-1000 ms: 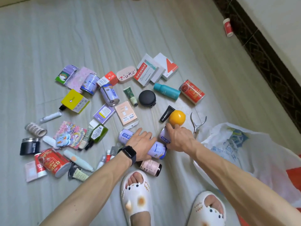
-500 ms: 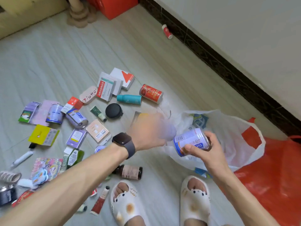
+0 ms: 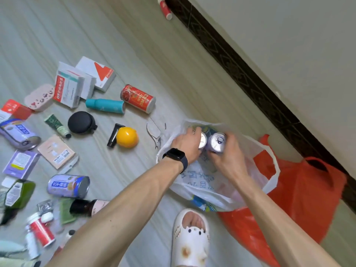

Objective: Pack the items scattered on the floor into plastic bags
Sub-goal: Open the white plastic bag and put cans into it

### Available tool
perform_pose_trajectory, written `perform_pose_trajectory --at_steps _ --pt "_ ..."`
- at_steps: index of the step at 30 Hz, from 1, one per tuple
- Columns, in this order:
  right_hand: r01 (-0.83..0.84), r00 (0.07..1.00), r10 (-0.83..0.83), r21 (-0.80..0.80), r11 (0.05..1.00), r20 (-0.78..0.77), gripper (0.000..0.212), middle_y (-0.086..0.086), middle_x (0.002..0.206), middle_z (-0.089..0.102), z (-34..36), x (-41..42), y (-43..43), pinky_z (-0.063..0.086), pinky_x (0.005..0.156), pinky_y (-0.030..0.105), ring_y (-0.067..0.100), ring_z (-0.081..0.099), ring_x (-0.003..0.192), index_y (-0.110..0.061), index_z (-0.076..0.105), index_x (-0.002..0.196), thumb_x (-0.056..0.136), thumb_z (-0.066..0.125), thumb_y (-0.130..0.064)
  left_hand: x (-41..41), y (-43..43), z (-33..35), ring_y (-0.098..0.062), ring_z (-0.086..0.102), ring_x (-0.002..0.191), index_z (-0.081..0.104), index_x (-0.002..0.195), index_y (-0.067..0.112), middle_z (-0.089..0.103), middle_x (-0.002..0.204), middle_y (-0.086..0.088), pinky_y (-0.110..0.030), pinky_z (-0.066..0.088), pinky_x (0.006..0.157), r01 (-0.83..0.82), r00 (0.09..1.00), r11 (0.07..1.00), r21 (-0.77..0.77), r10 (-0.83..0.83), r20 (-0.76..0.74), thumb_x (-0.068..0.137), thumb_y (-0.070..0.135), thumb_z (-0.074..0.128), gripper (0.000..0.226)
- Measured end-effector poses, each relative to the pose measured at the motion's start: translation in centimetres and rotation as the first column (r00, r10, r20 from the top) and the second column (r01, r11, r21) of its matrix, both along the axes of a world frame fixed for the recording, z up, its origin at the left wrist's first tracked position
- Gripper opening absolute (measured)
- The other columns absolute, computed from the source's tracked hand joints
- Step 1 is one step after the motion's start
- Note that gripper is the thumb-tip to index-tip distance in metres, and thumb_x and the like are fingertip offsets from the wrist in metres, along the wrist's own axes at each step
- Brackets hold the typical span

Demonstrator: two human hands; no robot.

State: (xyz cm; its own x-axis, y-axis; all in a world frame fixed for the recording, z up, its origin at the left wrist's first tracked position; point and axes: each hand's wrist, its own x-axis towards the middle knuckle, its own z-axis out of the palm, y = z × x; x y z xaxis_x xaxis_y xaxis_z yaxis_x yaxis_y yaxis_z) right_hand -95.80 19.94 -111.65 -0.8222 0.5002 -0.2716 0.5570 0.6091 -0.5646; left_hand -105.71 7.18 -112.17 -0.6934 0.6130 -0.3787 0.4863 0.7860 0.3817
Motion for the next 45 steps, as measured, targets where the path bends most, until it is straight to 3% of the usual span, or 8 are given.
perform_pose_trajectory --at_steps 5,8,15,20,28,37,40,45 --pt "-0.077 0.994 0.079 -0.034 0.996 0.069 0.056 0.012 0.118 0.059 -2.3 -0.8 -0.3 0.034 0.070 0.032 0.033 0.057 0.102 -0.012 0.046 0.126 0.079 0.076 -0.022 -0.2 -1.6 -0.7 -0.043 0.060 0.105 0.023 0.150 0.019 0.038 0.144 -0.013 -0.050 0.052 0.084 -0.035 0.997 0.998 0.048 0.032 0.070 0.090 0.016 0.062 0.072" --pt "-0.102 0.989 0.100 0.013 0.995 0.113 0.065 0.018 0.121 0.059 -2.0 -0.6 -0.2 0.038 0.071 0.035 0.038 0.057 0.104 -0.008 0.043 0.135 0.080 0.075 -0.020 -0.2 -3.0 1.1 -0.040 0.061 0.104 0.022 0.150 0.020 0.042 0.139 -0.010 -0.046 0.052 0.076 0.019 0.999 0.999 0.028 -0.020 0.045 0.090 0.012 0.054 0.068" --pt "-0.288 0.954 0.300 0.208 0.935 -0.028 0.065 0.012 0.137 0.054 4.3 0.3 -4.4 0.045 0.097 0.043 0.036 0.051 0.119 -0.009 0.045 0.140 0.080 0.069 -0.017 -2.9 -14.5 8.0 -0.033 0.052 0.116 0.045 0.136 0.019 0.050 0.128 -0.010 -0.041 0.045 0.087 0.264 0.958 0.911 -0.317 -0.285 -0.022 0.091 0.025 0.053 0.046" --pt "-0.496 0.810 0.558 0.297 0.816 -0.180 0.065 0.005 0.147 0.051 9.7 -0.1 -11.1 0.039 0.110 0.039 0.027 0.045 0.133 -0.017 0.048 0.145 0.084 0.071 -0.022 -3.2 -26.8 11.4 -0.031 0.049 0.122 0.043 0.139 0.022 0.046 0.137 -0.007 -0.041 0.044 0.097 -0.103 0.992 0.906 -0.410 0.062 -0.111 0.090 0.039 0.052 0.053" --pt "-0.656 0.589 0.789 0.465 0.594 -0.177 0.047 -0.003 0.136 0.061 12.2 -6.1 -18.6 0.052 0.099 0.043 0.028 0.055 0.127 -0.026 0.061 0.132 0.087 0.058 -0.037 0.1 -37.5 9.2 -0.029 0.046 0.128 0.043 0.138 0.027 0.038 0.145 -0.006 -0.041 0.042 0.101 -0.522 0.840 0.738 -0.428 0.533 -0.104 0.090 0.060 0.045 0.058" --pt "-0.806 0.538 0.795 0.447 0.388 0.280 0.053 0.003 0.147 0.047 5.0 -20.0 -20.2 0.044 0.104 0.042 0.030 0.042 0.135 -0.024 0.044 0.142 0.091 0.053 -0.039 -1.1 -36.9 1.0 -0.033 0.055 0.119 0.045 0.130 0.012 0.056 0.129 -0.017 -0.033 0.045 0.094 -0.833 0.391 0.436 -0.341 0.899 0.195 0.087 0.065 0.048 0.068" --pt "-0.748 0.652 0.694 0.413 0.520 0.306 0.046 0.009 0.133 0.052 1.5 -23.3 -19.1 0.049 0.092 0.043 0.036 0.049 0.120 -0.025 0.043 0.133 0.093 0.049 -0.046 -1.4 -36.5 -1.3 -0.031 0.058 0.117 0.050 0.125 0.012 0.059 0.127 -0.014 -0.032 0.048 0.094 -0.877 0.241 0.330 -0.348 0.931 0.276 0.085 0.058 0.057 0.062" --pt "-0.620 0.780 0.504 0.345 0.705 0.372 0.086 0.031 0.129 0.049 -3.4 -24.5 -16.7 0.045 0.092 0.051 0.049 0.051 0.112 -0.005 0.020 0.151 0.092 0.046 -0.061 -1.3 -36.7 -2.9 -0.028 0.063 0.092 0.057 0.105 0.022 0.050 0.114 -0.010 -0.033 0.060 0.064 -0.958 -0.032 0.090 -0.271 0.909 0.415 0.067 0.048 0.073 0.049"
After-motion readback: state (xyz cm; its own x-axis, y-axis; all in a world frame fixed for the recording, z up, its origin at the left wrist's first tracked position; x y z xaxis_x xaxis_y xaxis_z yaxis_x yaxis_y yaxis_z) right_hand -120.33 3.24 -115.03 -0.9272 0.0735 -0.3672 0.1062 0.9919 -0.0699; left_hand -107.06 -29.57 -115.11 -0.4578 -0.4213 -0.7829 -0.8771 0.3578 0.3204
